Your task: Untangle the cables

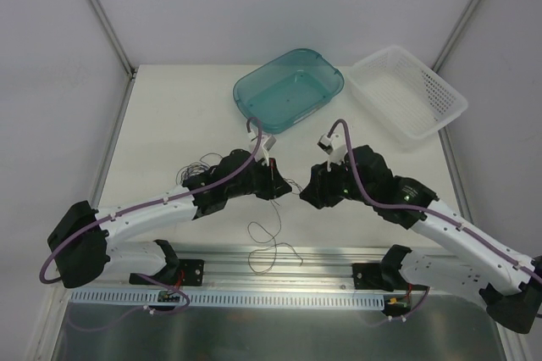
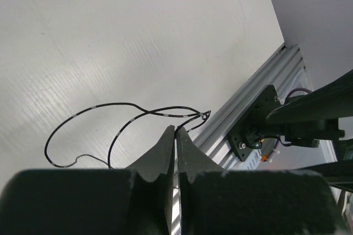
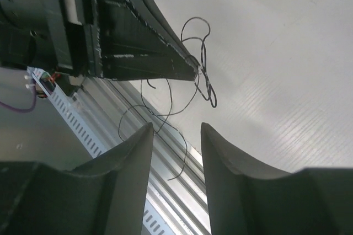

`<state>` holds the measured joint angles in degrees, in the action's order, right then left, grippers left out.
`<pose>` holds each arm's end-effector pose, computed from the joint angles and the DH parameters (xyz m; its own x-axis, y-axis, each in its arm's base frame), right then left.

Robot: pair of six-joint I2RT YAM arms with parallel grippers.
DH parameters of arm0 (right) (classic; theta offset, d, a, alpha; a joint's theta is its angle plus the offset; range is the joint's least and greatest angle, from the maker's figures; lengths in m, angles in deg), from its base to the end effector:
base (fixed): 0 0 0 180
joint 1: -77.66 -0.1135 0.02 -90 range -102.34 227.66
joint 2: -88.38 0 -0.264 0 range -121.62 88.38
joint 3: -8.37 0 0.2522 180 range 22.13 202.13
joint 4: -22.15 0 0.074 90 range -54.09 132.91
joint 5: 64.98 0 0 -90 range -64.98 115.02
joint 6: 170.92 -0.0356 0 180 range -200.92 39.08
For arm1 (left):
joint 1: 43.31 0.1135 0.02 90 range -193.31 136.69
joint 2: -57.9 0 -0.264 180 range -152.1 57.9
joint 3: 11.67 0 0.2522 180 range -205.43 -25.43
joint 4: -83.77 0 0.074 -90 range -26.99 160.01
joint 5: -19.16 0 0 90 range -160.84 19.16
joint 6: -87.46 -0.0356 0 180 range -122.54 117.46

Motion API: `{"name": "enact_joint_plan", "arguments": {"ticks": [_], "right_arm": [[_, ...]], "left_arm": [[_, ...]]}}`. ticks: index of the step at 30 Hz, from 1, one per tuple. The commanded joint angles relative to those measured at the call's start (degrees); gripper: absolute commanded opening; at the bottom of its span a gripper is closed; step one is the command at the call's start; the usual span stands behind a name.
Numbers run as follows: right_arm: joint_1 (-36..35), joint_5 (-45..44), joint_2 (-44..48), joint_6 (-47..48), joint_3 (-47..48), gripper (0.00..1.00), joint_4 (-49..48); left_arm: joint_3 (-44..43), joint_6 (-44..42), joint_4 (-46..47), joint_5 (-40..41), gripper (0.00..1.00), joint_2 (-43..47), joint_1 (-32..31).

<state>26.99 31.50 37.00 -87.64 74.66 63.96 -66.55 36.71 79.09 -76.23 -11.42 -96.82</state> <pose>0.1214 0.1545 0.3352 -0.3822 -0.2830 -0.8797 -0.7931 0.5890 0.1551 0.1605 -0.2226 0.2618 -0.6907 -0.1255 -0.7122 0.5375 0.5698 -0.6216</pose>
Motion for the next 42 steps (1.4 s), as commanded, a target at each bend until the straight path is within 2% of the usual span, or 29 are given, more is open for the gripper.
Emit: {"name": "enact_joint_plan", "arguments": {"ticks": [1,7,18,31,36,42], "right_arm": [[-1.61,0.64,-0.83,2.32,-2.78,0.43,-5.11],[-3.11,-1.82,-3.29,4.08,-5.07,0.4,-10.82],[-3.38,-2.35,-6.63,5.14,-3.58,0.34,-13.29],[-3.29,-6.04,-9.71,6.28,-2.52,0.31,-12.85],[-3.38,-10.43,-8.48,6.19,-2.44,0.31,-12.32],[-3.38,-9.91,-8.13,6.28,-1.91,0.31,-12.15]], "left_arm": [[-2.91,4.87,-2.84,1.08,0.0,-0.46,0.34],[-4.31,7.33,-6.18,0.12,0.0,-1.08,0.34],[-5.9,7.51,-8.64,-0.41,0.0,-1.43,0.25],[-6.51,6.46,-8.82,-2.43,0.0,-1.08,0.25],[-6.25,6.2,-8.82,-2.08,0.0,-0.82,0.25],[-6.77,6.11,-10.31,-2.96,0.0,-1.96,0.17]]}}
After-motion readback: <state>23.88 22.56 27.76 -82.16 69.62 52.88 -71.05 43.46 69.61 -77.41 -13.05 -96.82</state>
